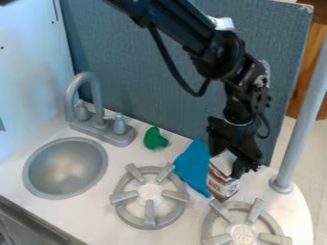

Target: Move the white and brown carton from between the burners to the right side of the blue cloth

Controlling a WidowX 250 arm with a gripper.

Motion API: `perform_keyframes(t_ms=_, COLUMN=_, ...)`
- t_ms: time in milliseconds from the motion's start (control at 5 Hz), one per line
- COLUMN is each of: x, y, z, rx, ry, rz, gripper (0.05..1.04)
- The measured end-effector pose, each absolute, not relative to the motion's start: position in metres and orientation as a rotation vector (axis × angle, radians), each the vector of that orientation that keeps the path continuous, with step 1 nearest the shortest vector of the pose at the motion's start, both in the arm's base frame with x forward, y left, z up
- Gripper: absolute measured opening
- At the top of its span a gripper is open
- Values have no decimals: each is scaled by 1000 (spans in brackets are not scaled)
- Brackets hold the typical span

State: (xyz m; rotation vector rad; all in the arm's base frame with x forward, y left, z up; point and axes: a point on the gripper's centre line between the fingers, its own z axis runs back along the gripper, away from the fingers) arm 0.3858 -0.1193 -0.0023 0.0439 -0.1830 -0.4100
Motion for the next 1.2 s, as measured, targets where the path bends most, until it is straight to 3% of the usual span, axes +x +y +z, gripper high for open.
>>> perform_keyframes(t_ms=800, x=436, y=-138, z=-28, rx=30, ry=-170, rz=-386, gripper=829)
perform_keyframes(t_ms=1000, x=440, y=-141, z=-34, rx=20, ry=-173, rz=-390, gripper=873)
perform_keyframes(t_ms=1200, x=441, y=-142, z=-33, rx=17, ry=-182, rz=-393, gripper=1013)
